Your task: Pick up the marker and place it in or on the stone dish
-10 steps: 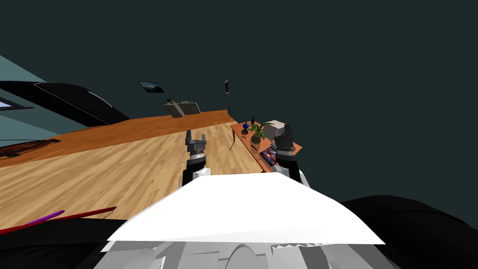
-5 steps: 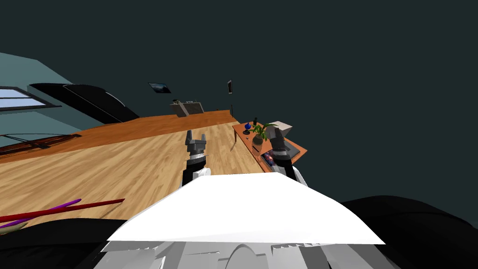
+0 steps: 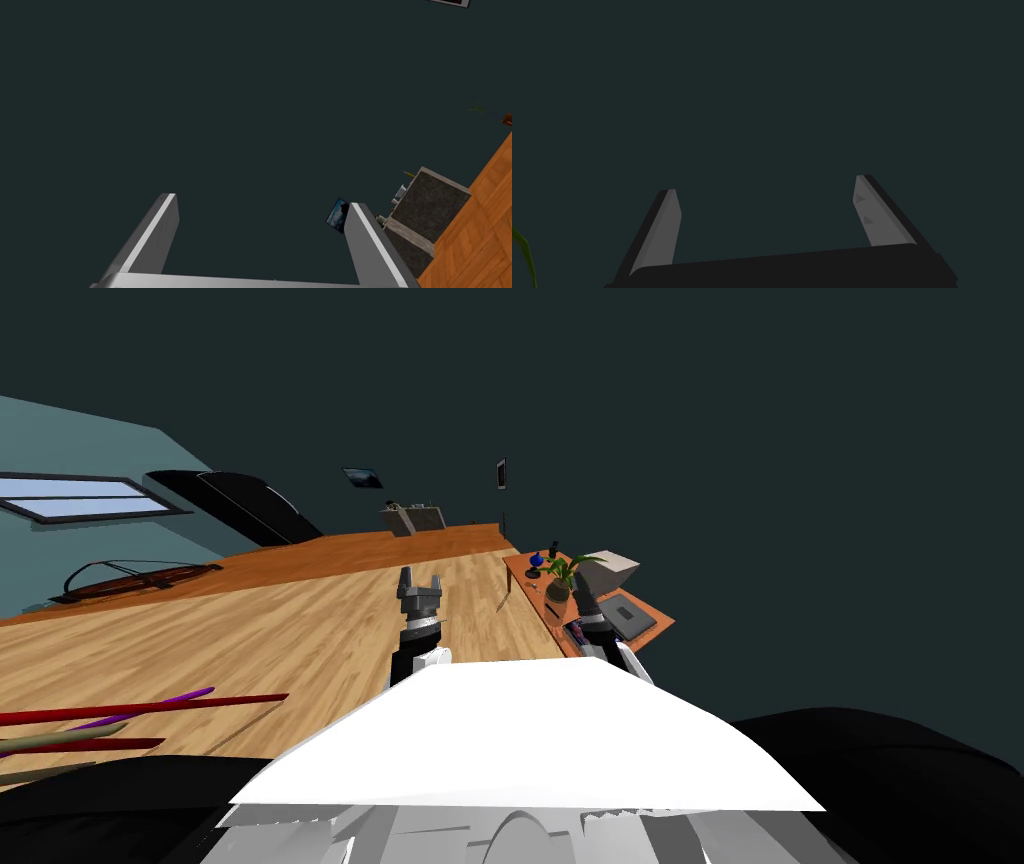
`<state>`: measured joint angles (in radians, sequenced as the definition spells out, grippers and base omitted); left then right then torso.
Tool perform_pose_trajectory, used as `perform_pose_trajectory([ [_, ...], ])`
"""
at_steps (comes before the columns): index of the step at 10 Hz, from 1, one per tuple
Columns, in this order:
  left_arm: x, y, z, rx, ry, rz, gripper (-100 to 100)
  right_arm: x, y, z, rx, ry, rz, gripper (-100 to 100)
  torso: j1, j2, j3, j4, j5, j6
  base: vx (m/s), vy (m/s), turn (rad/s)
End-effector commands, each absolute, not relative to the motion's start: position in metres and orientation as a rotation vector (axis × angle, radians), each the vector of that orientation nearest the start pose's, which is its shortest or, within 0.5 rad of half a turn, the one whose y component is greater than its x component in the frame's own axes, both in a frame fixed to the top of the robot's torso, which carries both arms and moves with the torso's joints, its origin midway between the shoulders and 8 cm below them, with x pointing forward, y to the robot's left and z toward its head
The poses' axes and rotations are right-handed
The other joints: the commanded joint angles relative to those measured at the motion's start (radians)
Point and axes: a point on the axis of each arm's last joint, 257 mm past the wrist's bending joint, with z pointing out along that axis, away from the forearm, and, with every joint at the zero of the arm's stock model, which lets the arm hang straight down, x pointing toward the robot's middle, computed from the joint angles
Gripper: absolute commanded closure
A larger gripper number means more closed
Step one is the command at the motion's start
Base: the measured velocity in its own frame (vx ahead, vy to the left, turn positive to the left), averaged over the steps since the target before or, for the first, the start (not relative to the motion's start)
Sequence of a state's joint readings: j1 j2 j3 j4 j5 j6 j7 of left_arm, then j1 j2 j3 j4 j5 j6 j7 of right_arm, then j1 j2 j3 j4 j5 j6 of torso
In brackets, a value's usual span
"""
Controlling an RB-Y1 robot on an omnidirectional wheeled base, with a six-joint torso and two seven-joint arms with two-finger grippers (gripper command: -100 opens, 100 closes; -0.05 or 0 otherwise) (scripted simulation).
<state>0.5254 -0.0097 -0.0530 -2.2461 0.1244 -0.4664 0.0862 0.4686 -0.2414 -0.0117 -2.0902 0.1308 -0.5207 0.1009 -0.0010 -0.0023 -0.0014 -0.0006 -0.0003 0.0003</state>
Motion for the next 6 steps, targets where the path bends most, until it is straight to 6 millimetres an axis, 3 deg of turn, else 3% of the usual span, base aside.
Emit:
perform_pose_trajectory([
  [1,0.354,0.282,-0.007,-0.86,0.558,-1.479,0,0.383,-0.261,-0.07,0.412,1.039,1.049,-100,0.0,0.0,0.0,0.0,0.0,0.0,0.02,-0.005,0.083],
  [6,0.354,0.282,-0.007,-0.86,0.558,-1.479,0,0.394,-0.263,-0.118,0.342,1.163,0.965,-100,0.0,0.001,0.0,0.0,0.0,0.0,0.023,-0.013,0.106],
])
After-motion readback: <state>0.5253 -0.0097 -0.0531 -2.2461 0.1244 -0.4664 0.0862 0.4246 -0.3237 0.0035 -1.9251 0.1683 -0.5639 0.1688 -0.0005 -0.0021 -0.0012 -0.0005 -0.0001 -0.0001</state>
